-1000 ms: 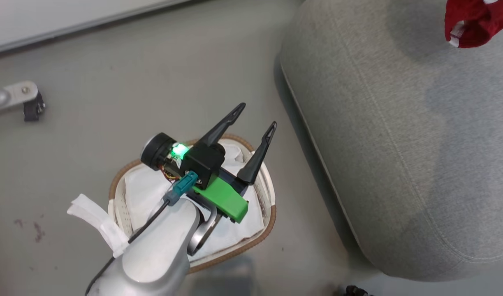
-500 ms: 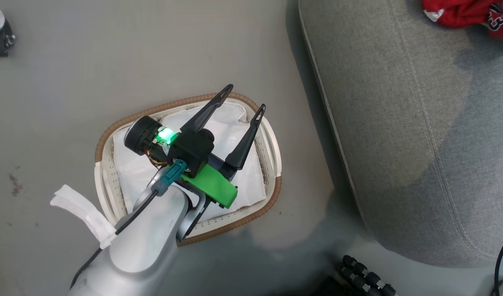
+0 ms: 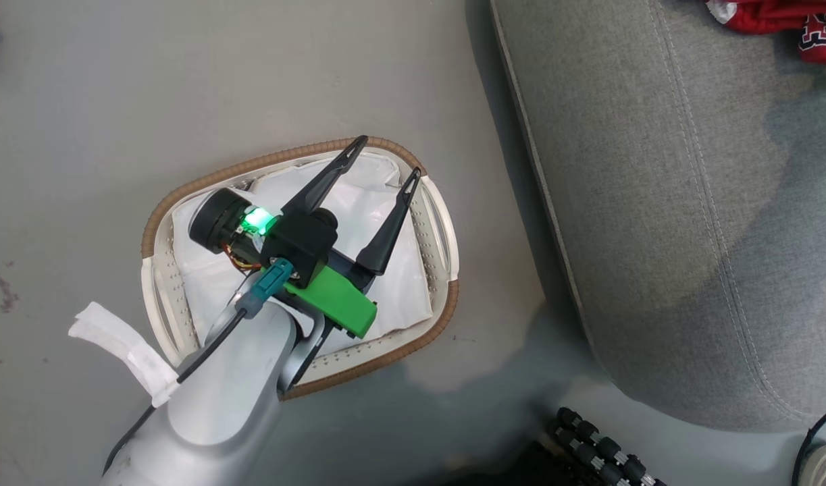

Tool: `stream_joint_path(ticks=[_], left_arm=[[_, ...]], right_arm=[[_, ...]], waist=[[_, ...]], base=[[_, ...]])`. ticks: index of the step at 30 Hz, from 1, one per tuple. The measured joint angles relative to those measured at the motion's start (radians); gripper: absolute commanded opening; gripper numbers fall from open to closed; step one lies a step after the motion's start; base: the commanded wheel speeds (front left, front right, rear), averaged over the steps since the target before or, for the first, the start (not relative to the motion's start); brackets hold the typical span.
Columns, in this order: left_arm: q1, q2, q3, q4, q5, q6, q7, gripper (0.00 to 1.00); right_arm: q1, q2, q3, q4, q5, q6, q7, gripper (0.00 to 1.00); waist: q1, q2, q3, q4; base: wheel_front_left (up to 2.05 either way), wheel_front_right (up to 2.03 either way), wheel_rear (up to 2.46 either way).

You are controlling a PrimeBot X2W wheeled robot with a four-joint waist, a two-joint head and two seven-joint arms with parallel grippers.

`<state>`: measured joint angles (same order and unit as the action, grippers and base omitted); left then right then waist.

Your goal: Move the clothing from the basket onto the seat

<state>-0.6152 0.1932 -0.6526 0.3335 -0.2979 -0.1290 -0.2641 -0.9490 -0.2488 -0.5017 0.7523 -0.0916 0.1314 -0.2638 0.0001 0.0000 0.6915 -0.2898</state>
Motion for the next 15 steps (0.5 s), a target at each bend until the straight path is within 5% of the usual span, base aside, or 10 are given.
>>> stream_joint_path(ticks=[1, 2, 3, 4, 15], left_arm=[[0.0, 0.0, 0.001, 0.001, 0.0, 0.0, 0.0, 1.0], [0.0, 0.0, 0.003, 0.002, 0.0, 0.0, 0.0, 1.0], [0.001, 0.0, 0.005, 0.003, 0.0, 0.0, 0.0, 1.0], [0.001, 0.0, 0.007, 0.005, 0.0, 0.0, 0.0, 1.0], [0.031, -0.023, 0.025, 0.013, -0.006, 0.0, 0.0, 1.0]], right_arm=[[0.007, 0.003, -0.001, -0.008, 0.0, 0.0, 0.0, 0.38], [0.015, 0.006, -0.002, -0.017, 0.0, 0.0, 0.0, 0.76], [0.026, 0.01, -0.002, -0.027, 0.0, 0.0, 0.0, 0.93], [0.038, 0.015, -0.002, -0.038, -0.001, 0.0, -0.001, 1.0], [0.178, 0.028, 0.094, -0.118, 0.015, 0.0, -0.001, 1.0]], waist=[[0.0, 0.0, -0.001, -0.001], [0.0, 0.0, -0.003, -0.001], [0.0, 0.0, -0.007, -0.002], [0.0, 0.0, -0.011, -0.003], [-0.0001, 0.0, -0.081, -0.01]], base=[[0.0, 0.0, 0.0], [0.0, 0.0, 0.0], [0.0, 0.0, 0.0], [0.0, 0.0, 0.0], [0.0, 0.0, 0.0]])
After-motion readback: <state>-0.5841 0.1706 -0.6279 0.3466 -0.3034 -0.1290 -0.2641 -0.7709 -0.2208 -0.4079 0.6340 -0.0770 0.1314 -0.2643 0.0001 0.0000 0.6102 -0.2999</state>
